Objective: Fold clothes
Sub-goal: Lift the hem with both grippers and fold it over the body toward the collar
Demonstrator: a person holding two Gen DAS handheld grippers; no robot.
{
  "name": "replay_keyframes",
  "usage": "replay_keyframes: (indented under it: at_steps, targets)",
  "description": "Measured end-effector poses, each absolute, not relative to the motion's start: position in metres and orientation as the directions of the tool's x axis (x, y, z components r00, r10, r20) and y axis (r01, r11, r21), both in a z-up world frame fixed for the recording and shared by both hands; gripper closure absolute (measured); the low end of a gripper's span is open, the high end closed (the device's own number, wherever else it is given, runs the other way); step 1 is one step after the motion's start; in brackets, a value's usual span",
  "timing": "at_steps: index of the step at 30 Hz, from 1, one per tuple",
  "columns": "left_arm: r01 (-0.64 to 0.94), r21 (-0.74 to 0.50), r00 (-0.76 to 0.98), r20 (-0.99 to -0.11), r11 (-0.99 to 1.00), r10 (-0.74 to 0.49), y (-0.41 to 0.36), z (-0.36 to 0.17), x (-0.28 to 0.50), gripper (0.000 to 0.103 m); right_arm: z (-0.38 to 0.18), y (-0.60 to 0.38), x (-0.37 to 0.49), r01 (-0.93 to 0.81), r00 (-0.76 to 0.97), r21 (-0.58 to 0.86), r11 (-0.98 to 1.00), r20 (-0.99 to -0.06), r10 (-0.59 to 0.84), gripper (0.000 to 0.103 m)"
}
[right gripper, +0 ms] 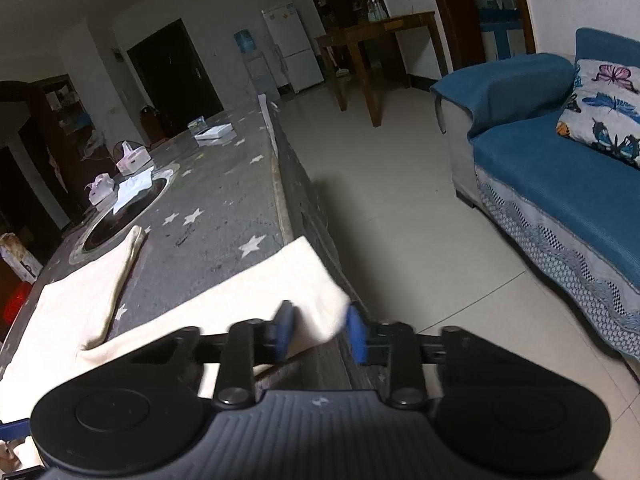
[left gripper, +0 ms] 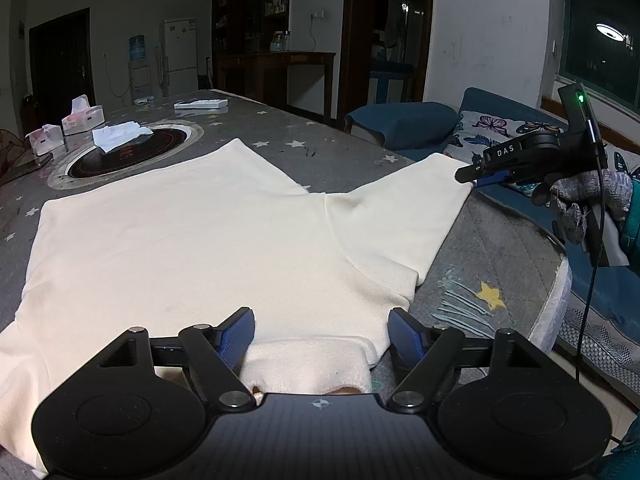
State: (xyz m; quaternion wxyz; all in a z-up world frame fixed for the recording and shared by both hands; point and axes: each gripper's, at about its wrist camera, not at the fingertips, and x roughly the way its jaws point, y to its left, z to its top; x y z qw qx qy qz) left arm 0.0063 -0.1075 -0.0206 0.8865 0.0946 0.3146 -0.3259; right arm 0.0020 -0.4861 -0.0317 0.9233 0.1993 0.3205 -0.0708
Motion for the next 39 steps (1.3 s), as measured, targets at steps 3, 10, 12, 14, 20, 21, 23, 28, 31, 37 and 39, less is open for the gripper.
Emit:
replay_keyframes:
  at_steps: [3,10,12,14,20,21,23,28,31,37,39]
  targets:
    - [0.631,-0.036,0.592,-0.623,0.775,-0.511,-0.108,-0.019,0.008,0.026,-0.026,-0.482,0.002,0.264,0.795,0.296,0.918,-0.606,-0.033,0.096]
    - [0.636,-0.030,0.606,-0.599,0.771,-0.524,-0.110,-0.010,0.008,0.026,0.005,-0.469,-0.004,0.190,0.843,0.297,0.936,-0.539,0.000,0.098]
    - [0.641,-0.031,0.606,-0.593,0.767,-0.531,-0.111,-0.008,0.007,0.026,0.019,-0.458,-0.003,0.147,0.856,0.293,0.945,-0.516,0.027,0.098]
    - [0.638,-0.034,0.608,-0.591,0.770,-0.530,-0.110,-0.008,0.007,0.026,0.033,-0.448,-0.002,0.101,0.867,0.290,0.952,-0.494,0.058,0.098]
    - [0.603,-0.053,0.630,-0.581,0.796,-0.516,-0.095,-0.005,0.009,0.026,0.071,-0.402,0.005,-0.060,0.877,0.258,0.964,-0.448,0.174,0.098]
    - [0.595,-0.056,0.636,-0.576,0.802,-0.513,-0.090,-0.004,0.008,0.026,0.076,-0.392,0.007,-0.089,0.875,0.254,0.963,-0.442,0.197,0.098]
    - [0.582,-0.058,0.651,-0.564,0.811,-0.507,-0.082,-0.001,0.008,0.026,0.084,-0.373,0.009,-0.145,0.869,0.245,0.959,-0.432,0.241,0.098]
    - [0.542,-0.073,0.682,-0.545,0.837,-0.489,-0.060,0.002,0.007,0.026,0.100,-0.319,0.019,-0.281,0.834,0.240,0.929,-0.418,0.360,0.098]
    - [0.517,-0.083,0.699,-0.533,0.852,-0.476,-0.047,0.004,0.006,0.026,0.101,-0.286,0.027,-0.351,0.802,0.237,0.906,-0.424,0.421,0.098]
    - [0.478,-0.098,0.722,-0.522,0.873,-0.454,-0.025,0.004,0.003,0.026,0.090,-0.226,0.040,-0.459,0.723,0.236,0.856,-0.460,0.515,0.098]
    - [0.465,-0.103,0.729,-0.519,0.879,-0.446,-0.020,0.005,0.002,0.026,0.083,-0.208,0.041,-0.488,0.695,0.235,0.841,-0.478,0.537,0.098]
